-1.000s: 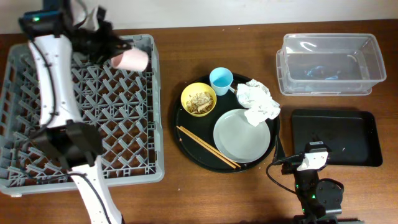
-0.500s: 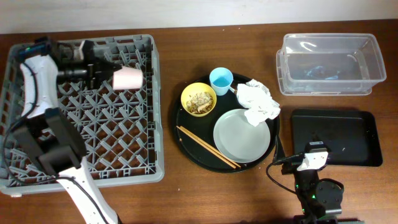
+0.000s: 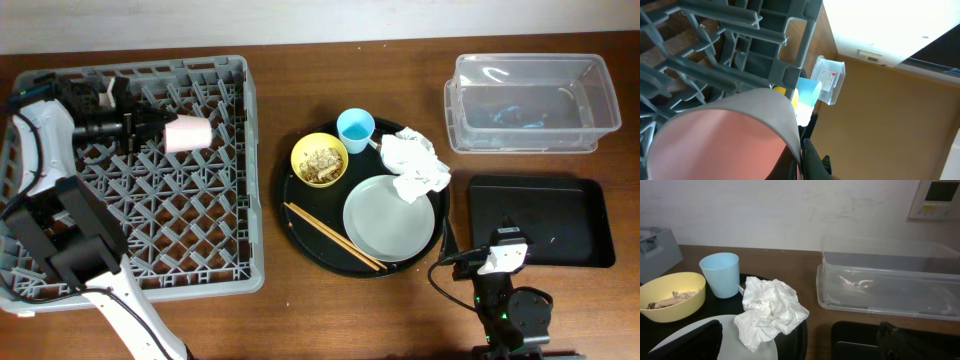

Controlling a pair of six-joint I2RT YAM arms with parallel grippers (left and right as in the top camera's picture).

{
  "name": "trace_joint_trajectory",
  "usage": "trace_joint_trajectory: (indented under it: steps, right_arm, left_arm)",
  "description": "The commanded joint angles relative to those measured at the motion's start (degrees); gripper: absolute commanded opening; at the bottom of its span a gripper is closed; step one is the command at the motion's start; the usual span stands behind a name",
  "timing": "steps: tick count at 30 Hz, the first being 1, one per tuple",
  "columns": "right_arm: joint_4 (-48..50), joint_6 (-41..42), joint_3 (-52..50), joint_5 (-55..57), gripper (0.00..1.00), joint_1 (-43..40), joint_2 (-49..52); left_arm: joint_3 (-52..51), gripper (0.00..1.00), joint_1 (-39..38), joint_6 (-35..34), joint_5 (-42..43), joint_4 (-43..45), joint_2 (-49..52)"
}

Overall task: Sort waste into correct bins and load items into the dishwasher rack
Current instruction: 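Carry the pink cup over the dish rack with the left gripper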

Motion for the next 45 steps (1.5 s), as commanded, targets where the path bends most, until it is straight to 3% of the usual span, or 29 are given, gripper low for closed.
trace_joint_trajectory:
  steps: [1,8,15,24,29,39,45]
  right_arm:
    - [-0.1,0.3,-0.4,0.1,0.99,0.3,-0.4]
    - [-0.1,0.3,-0.4,0.1,0.99,0.3,-0.4]
    - [-0.1,0.3,-0.4,0.1,0.99,0.3,-0.4]
    - [-0.1,0.3,-0.4,0.1,0.99,0.3,-0.4]
    - [-0.1,0.3,-0.4,0.1,0.99,0.3,-0.4]
    - [-0.2,0.3,-0.4,0.1,0.99,0.3,-0.4]
    - [-0.1,0.3,-0.4,0.1,0.99,0.3,-0.4]
  left_arm:
    - [-2.2,0.03,0.2,1.4,0.1,-1.6,0.4]
    - [-2.3,0.04,0.3,2.2,1.9,-2.8,0.4]
    - [-2.3,0.12,0.3,2.2,-4.7,-3.6,0.4]
    - [-2.2,0.13,0.3,2.3,-12.2,-4.8,0.3]
    - [-2.2,0.24,0.4,4.8,-12.6,-5.0,0.3]
    - [-1.9,0.31,2.1,4.3,-24.9,-5.0,0.3]
    - [3.4,0.34,5.6,3.2,-30.4,-7.3,0.3]
